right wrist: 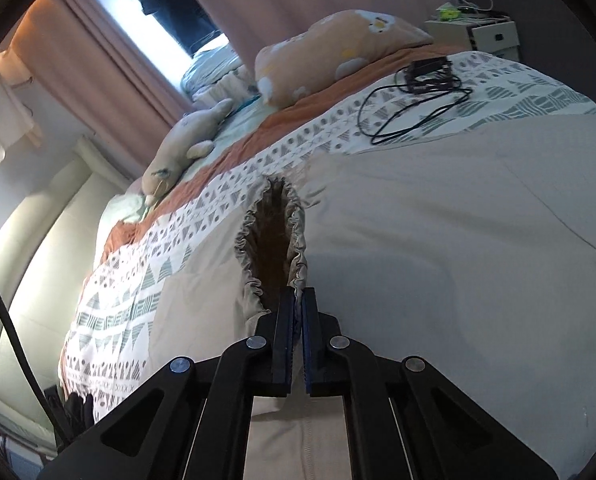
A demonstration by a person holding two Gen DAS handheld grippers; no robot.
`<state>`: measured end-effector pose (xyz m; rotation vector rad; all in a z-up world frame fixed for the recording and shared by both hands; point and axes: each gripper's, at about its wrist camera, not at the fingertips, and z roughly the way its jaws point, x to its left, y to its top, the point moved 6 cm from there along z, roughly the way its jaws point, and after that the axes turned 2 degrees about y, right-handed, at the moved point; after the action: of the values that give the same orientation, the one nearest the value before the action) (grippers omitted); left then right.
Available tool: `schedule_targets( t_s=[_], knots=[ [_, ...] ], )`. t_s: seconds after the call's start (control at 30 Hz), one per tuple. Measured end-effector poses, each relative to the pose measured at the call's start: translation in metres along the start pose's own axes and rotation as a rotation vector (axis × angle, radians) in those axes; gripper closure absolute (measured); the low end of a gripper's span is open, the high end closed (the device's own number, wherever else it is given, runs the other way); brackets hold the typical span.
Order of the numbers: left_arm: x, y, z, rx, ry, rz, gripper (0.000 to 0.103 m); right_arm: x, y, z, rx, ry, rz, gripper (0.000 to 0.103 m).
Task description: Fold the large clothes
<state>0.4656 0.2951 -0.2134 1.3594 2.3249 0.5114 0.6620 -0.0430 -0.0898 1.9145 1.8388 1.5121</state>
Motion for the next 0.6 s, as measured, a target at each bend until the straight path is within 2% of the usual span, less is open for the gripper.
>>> schedule_targets(
  t_s=[0.07,0.2,0.37,0.4,0.43,0.47,0.5,0.53,0.6],
  knots=[
    [0.000,0.000,-0.001,-0.004,0.004,0.005,0.053,-0.025,0.006,-0.014,-0.024,-0.037,0.051,0.102],
    [-0.002,-0.001,0.002,0.001,0.017,0.016,0.053,-0.057,0.007,-0.035,-0.048,-0.201,0.070,0.101],
    [-0.011,-0.005,0.009,0.021,0.023,0.034,0.053,-0.061,-0.013,-0.029,0.018,-0.201,0.077,0.097],
    [-0.013,-0.005,0.009,0.021,0.019,0.036,0.053,-0.063,-0.012,-0.023,0.039,-0.201,0.080,0.090],
    [-0.015,-0.006,0.009,0.022,0.015,0.044,0.053,-0.062,-0.017,-0.019,0.064,-0.195,0.079,0.072],
    [-0.019,-0.007,0.009,0.024,0.013,0.057,0.053,-0.060,-0.023,-0.014,0.084,-0.187,0.077,0.036],
    [-0.023,-0.008,0.011,0.030,0.016,0.075,0.053,-0.059,-0.025,-0.009,0.100,-0.169,0.081,0.019],
    [-0.026,-0.010,0.013,0.038,0.024,0.095,0.053,-0.062,-0.016,-0.005,0.108,-0.150,0.087,0.009],
    [-0.029,-0.013,0.021,0.054,0.054,0.134,0.053,-0.062,-0.010,0.002,0.127,-0.156,0.087,0.009]
  ],
)
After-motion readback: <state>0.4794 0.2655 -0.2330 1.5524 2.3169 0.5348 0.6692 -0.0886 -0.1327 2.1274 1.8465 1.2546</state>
